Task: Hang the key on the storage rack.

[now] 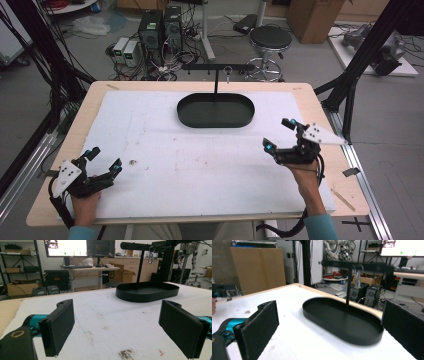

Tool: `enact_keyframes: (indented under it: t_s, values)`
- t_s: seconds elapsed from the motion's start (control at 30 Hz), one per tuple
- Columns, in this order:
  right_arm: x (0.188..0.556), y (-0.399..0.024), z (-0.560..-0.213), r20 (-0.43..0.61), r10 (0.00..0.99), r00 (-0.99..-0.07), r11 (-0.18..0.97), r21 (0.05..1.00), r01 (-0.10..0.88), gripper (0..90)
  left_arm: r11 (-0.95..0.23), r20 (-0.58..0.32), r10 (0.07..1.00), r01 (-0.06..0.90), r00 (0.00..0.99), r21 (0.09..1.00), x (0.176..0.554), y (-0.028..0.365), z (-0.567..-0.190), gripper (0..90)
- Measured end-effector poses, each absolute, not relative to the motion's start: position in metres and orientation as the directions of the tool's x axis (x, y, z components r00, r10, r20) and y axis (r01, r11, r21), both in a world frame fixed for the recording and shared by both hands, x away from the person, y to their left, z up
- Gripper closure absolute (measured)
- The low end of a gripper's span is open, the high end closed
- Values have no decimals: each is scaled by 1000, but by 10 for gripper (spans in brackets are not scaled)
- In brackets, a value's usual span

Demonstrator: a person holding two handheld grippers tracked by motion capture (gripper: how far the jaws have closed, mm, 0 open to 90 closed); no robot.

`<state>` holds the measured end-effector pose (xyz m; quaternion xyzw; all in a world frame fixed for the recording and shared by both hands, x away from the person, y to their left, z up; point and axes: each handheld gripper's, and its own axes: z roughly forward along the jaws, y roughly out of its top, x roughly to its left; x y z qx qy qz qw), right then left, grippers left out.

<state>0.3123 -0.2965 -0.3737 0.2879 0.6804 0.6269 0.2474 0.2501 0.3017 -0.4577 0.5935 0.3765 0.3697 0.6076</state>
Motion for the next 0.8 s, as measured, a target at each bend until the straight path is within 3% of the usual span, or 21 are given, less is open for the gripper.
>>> enact_keyframes:
  t_s: [0.37,0.6,0.8]
  values:
    - [302,-307,-444,36,731,-681,10,998,63,8,18,-14,896,-6,444,1000,250,302,-458,137]
    - [303,-310,-455,63,741,-668,-5,996,89,8,19,-13,896,-8,445,1000,250,301,-458,137]
    - [301,-307,-455,26,749,-662,29,997,72,9,19,-10,896,-16,444,1000,249,301,-458,137]
